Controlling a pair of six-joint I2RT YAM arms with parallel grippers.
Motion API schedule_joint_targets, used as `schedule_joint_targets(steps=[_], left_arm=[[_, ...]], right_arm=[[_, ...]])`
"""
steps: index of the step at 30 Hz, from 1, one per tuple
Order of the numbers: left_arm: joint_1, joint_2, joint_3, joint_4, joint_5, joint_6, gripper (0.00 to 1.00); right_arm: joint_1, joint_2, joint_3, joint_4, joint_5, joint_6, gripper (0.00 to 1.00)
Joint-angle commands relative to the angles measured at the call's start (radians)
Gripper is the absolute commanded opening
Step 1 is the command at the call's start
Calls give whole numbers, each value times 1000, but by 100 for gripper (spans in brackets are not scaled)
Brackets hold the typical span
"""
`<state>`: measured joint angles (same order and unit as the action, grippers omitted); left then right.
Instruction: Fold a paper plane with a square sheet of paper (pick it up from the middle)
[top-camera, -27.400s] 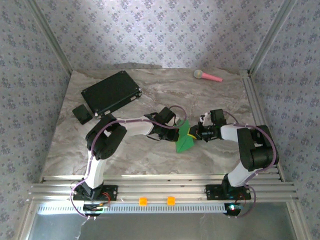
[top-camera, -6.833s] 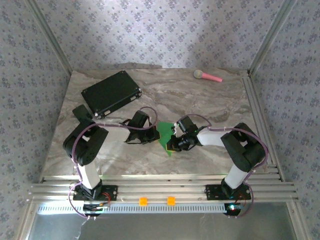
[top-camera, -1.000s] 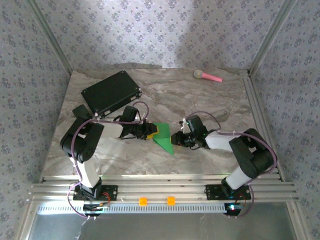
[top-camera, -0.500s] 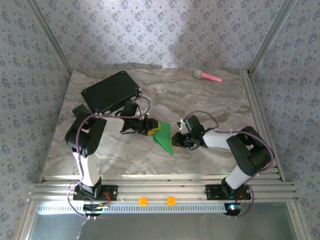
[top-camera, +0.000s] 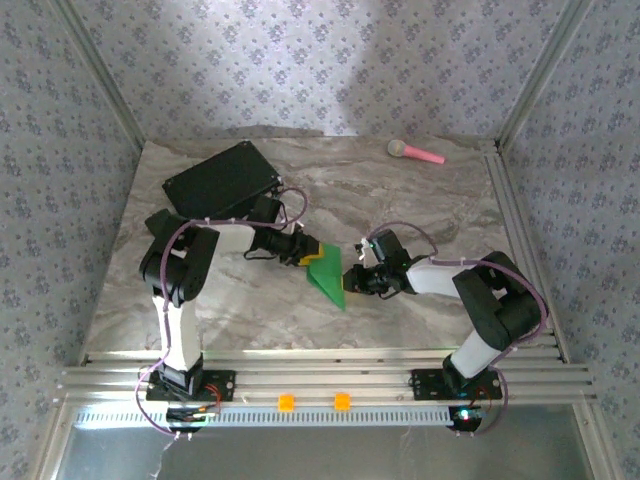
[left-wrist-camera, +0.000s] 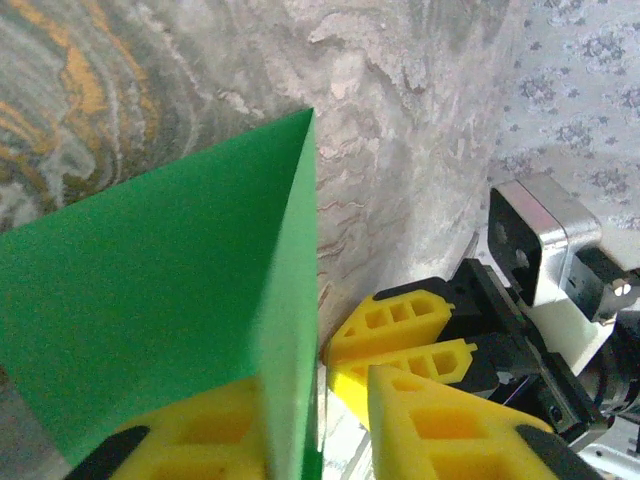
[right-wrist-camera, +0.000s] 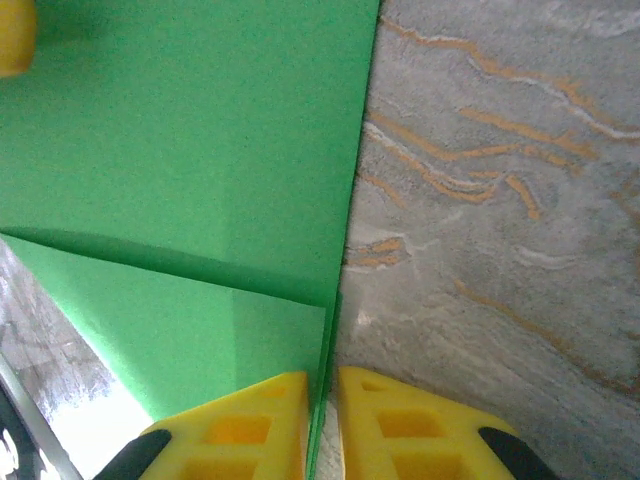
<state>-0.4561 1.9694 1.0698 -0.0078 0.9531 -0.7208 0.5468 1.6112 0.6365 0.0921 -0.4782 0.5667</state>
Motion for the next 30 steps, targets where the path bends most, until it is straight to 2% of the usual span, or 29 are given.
schedule_joint_targets(steps=[1,6,11,19,24,30], left_arm=[[0,8,16,-23,-4,10,14],[-4,-51,-57,62,-90,-74,5],[-6,-121,-133,116,-183,-146,1],[-14,-162,-147,111,-215,-154,1],[-16,-181,-151,89,-221,-149,1],[-20,-181,-145,74,-230,-152,1]], right_arm=[[-15,23,-23,-37,10,-14,19],[-13,-30,-8,-21,6,-11,23],[-2,-94,16,-59,96,-36,26],[73,-111,164,-320,362,-77,27],[105,-129,196,-377,475,-35,28],[129,-129,233,-451,543,6,30]])
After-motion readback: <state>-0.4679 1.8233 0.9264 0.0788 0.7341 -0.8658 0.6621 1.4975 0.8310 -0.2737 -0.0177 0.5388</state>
